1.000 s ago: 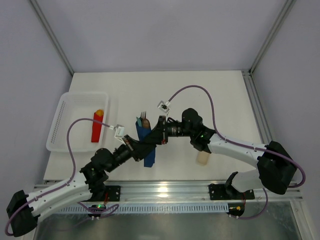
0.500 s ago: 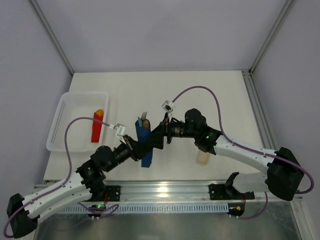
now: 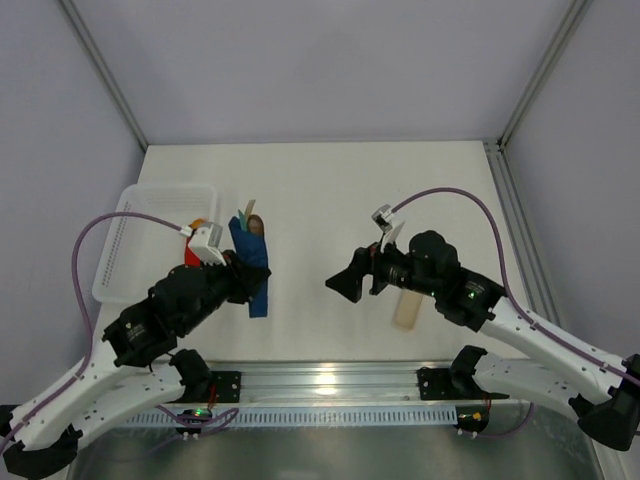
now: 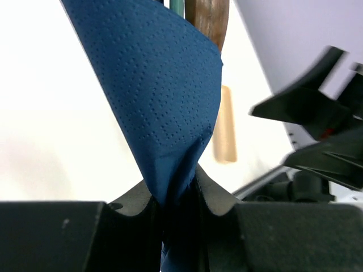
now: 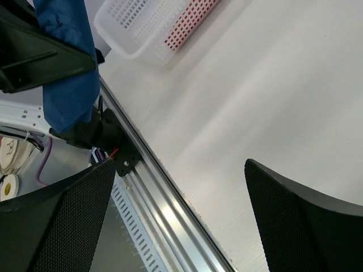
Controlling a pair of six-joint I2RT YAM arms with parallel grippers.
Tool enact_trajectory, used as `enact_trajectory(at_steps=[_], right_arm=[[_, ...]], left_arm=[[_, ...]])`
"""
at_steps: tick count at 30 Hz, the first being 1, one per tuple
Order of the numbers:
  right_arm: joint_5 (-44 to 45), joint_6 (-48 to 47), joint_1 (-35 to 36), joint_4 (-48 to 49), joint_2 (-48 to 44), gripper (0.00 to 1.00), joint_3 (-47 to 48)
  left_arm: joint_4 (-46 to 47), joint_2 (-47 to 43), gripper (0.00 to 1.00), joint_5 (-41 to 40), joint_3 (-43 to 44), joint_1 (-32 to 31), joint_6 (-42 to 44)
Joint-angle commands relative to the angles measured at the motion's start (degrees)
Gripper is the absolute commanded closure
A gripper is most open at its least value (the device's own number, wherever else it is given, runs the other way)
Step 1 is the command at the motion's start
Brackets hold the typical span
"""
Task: Place the utensils on the paper napkin and roll it up
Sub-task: Place the utensils in the bin.
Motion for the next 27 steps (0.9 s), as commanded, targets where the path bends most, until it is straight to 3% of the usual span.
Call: enact_trajectory(at_steps=[1, 6, 12, 16, 21, 25, 27], right_arm=[[3.4, -0.1, 0.1, -7.5, -3.9, 0.02, 0.6], [2.6, -1.7, 0.0, -12.5, -4.1, 0.02, 3.3], [2.6, -5.3, -0.1, -16.0, -2.7, 0.02, 7.0], [2.6, -6.6, -1.2, -20.1, -0.8, 0.02, 9.6], [-1.0, -7.6, -3.9, -24.0, 3.9, 0.02, 12.3], [-5.9, -7.4, -7.2, -26.8, 7.1, 0.02, 14.3], [-7.5, -7.6, -8.1, -29.1, 8.4, 0.02, 16.9]], left_arm=[[-16.9, 2.4, 1.00, -10.2, 6.5, 0.8, 1.3], [-27.1, 9.6, 1.00, -12.0, 16.3, 5.3, 2.6], [-30.0, 20.9, 1.00, 0.8, 24.0, 24.8, 10.2], [-25.4, 25.0, 1.00, 1.9, 27.3, 29.7, 15.4], [-17.3, 31.9, 1.00, 16.7, 27.8, 44.6, 25.5], [-8.6, 32.3, 1.00, 21.7, 24.8, 54.7, 33.6], [-7.6, 34.0, 1.00, 34.9, 25.5, 61.9, 37.4]])
